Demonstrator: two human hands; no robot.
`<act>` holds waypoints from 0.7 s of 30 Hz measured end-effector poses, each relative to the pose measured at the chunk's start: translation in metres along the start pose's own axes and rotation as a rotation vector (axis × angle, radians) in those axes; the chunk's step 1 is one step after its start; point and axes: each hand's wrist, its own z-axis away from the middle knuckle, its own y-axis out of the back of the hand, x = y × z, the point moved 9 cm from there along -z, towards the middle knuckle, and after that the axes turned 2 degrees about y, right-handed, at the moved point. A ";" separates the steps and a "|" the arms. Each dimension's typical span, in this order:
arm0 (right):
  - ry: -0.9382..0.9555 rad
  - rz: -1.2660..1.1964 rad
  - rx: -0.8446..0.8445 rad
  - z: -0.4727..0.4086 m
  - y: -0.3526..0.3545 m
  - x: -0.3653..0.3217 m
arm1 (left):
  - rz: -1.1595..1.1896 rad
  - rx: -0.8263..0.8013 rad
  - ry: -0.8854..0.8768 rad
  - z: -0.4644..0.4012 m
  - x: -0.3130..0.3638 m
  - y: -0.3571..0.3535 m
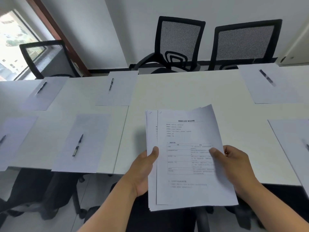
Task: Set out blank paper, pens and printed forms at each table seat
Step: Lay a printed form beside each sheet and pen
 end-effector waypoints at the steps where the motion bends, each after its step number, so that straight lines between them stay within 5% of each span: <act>1: -0.003 -0.004 -0.003 -0.001 0.000 0.002 | 0.003 0.000 0.000 -0.001 0.000 0.000; 21: 0.036 0.438 0.227 -0.041 0.071 0.023 | 0.026 0.091 0.048 0.000 -0.012 0.037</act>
